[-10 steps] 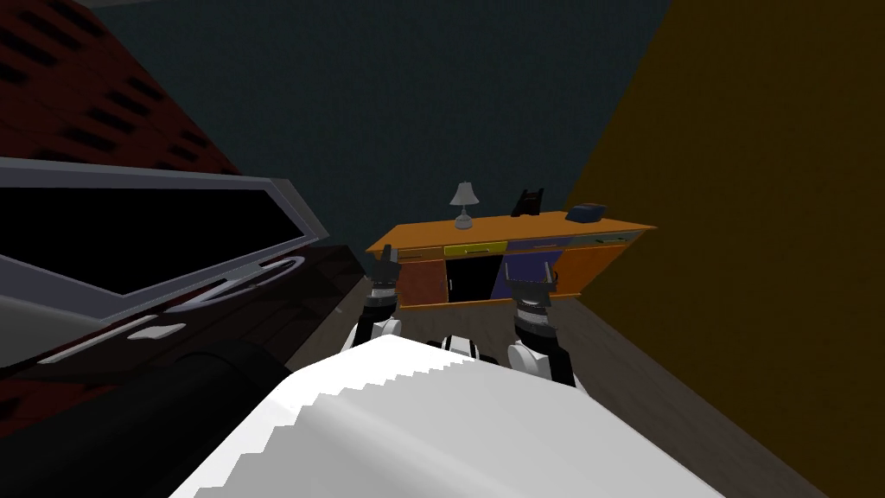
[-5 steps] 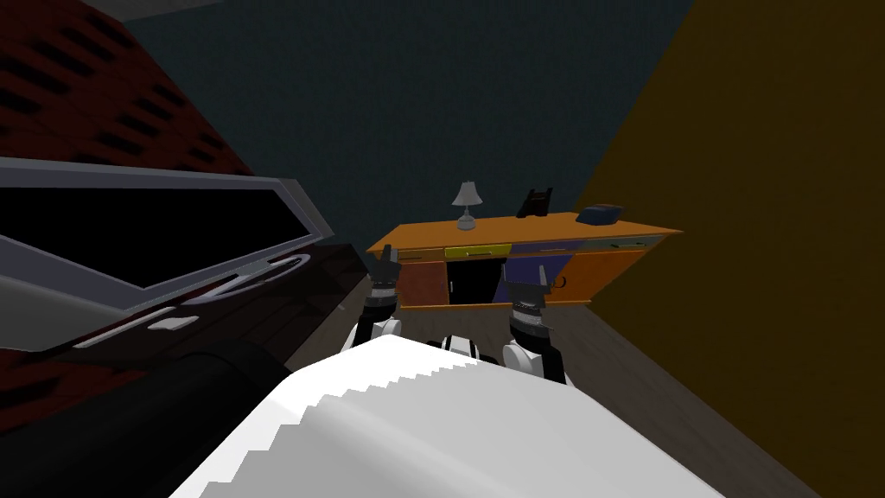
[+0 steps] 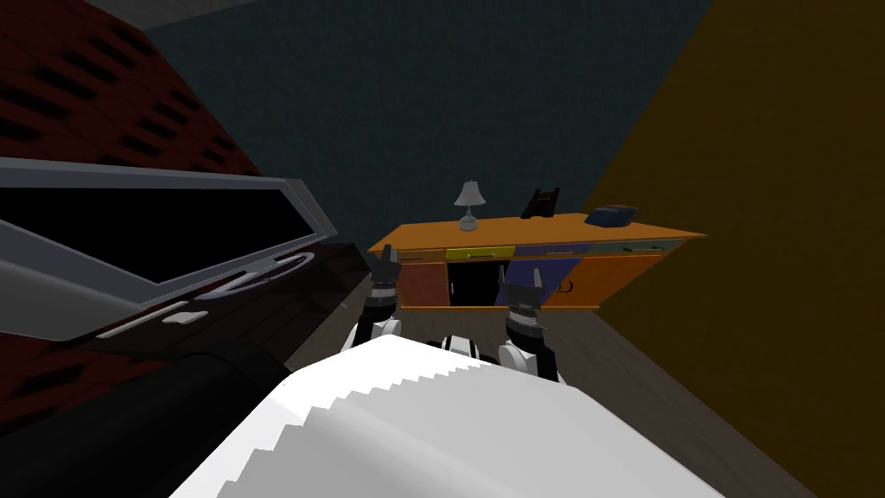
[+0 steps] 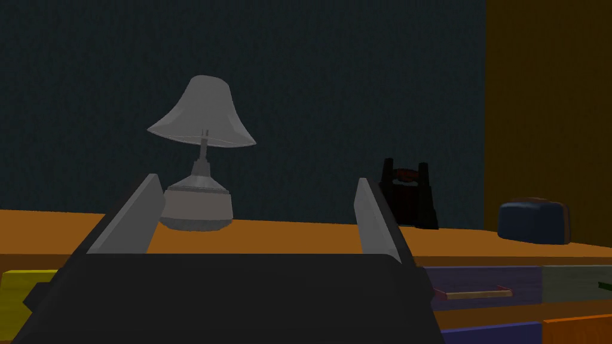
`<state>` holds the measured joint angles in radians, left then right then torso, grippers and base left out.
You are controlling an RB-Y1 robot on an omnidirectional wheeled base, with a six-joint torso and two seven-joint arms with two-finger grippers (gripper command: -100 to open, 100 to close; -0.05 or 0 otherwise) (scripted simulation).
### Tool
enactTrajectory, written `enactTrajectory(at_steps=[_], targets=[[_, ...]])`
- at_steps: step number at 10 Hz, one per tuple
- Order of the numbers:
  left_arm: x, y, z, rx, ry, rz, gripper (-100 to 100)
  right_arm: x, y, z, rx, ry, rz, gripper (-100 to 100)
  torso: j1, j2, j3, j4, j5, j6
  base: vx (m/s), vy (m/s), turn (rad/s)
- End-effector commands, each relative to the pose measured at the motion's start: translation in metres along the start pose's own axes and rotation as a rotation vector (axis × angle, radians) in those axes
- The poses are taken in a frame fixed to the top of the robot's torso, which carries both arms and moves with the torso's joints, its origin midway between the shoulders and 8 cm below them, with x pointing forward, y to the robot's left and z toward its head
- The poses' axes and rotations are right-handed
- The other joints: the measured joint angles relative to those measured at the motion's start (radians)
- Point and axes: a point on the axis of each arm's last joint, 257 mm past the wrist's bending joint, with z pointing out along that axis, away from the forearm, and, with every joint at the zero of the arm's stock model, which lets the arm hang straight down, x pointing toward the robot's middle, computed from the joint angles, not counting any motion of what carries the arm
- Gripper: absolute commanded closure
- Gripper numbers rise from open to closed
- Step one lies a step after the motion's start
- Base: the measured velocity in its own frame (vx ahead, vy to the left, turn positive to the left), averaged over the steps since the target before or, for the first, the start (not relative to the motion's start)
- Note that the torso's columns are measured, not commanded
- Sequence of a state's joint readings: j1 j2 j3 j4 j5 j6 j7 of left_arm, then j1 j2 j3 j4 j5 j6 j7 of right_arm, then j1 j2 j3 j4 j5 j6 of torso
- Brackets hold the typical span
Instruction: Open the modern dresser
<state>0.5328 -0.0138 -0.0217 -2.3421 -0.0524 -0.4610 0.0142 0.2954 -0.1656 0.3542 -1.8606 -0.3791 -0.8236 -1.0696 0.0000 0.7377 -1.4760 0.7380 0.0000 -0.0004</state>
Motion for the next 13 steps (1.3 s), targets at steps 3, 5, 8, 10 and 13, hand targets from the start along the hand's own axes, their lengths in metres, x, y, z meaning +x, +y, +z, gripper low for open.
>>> enactTrajectory(at_steps=[3,5,8,10,13], targets=[[0.000,0.000,0.000,0.000,0.000,0.000,0,-0.008,-0.004,-0.006,-0.021,-0.003,0.177,-100,0.000,0.000,0.000,0.000,0.000,0.001,0.054,-0.035,0.065],[0.000,0.000,0.000,0.000,0.000,0.000,0,-0.015,-0.007,-0.011,-0.034,-0.009,0.265,-100,0.000,0.000,0.000,0.000,0.000,0.000,0.058,-0.036,0.103],[0.000,0.000,0.000,0.000,0.000,0.000,0,-0.023,-0.010,-0.016,-0.048,-0.015,0.368,-100,-0.001,0.000,0.000,0.000,0.000,0.000,0.041,-0.031,0.071],[0.000,0.000,0.000,0.000,0.000,0.000,0,-0.031,-0.013,-0.023,-0.062,-0.024,0.441,-100,0.001,0.001,0.000,0.000,0.000,0.001,0.033,-0.021,0.049],[0.000,0.000,0.000,0.000,0.000,0.000,0,-0.039,-0.016,-0.029,-0.077,-0.033,0.534,-100,0.000,0.001,0.000,0.000,0.000,0.001,0.041,-0.033,0.065]])
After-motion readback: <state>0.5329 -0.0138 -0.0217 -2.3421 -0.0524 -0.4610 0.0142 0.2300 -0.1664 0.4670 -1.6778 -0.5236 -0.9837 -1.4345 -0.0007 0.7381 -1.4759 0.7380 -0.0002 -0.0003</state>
